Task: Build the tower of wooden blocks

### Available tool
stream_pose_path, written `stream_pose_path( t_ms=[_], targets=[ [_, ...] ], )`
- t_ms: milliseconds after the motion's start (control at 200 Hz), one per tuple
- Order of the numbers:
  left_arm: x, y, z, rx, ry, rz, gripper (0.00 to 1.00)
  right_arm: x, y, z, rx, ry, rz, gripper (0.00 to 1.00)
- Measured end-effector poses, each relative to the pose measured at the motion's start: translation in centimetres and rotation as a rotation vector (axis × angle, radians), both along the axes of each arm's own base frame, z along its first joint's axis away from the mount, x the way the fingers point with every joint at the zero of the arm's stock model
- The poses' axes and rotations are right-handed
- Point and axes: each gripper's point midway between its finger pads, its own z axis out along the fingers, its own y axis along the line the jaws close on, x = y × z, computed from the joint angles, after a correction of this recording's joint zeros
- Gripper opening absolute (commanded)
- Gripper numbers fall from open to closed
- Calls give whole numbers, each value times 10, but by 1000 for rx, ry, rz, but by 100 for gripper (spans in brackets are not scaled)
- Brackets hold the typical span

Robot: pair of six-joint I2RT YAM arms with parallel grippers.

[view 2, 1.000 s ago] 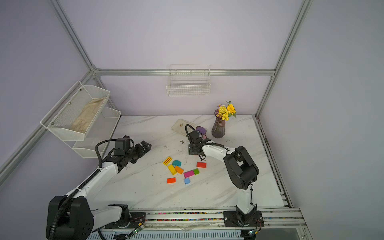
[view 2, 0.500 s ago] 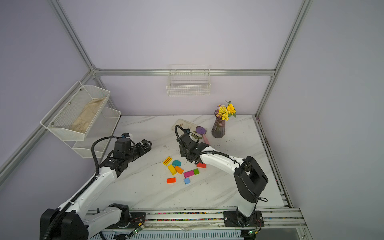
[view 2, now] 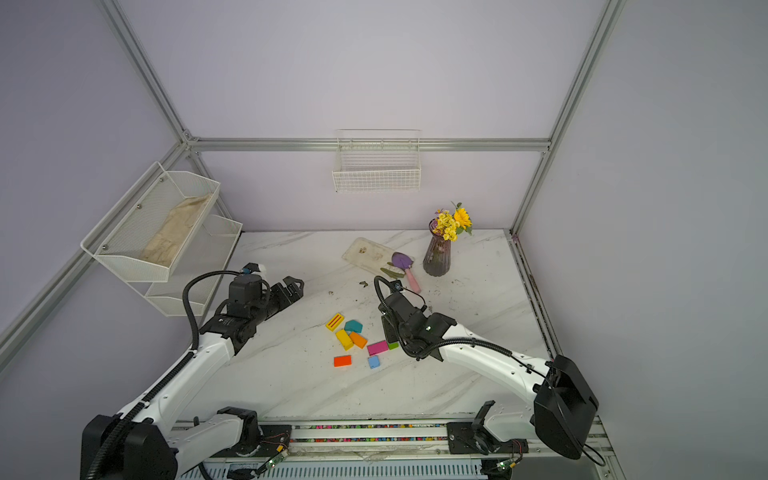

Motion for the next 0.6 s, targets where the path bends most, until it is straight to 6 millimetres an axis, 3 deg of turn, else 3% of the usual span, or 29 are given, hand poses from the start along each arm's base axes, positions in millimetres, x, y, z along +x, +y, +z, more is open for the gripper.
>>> stream_pose_path(
  t_ms=[185, 600],
  targets=[
    [-1, 0, 11, -6, -38, -1, 100, -1, 3, -28, -33, 43, 10, 59],
    [0, 0, 12, -7, -42, -1, 100, 1, 12, -85, -136, 148, 33, 57]
  ],
)
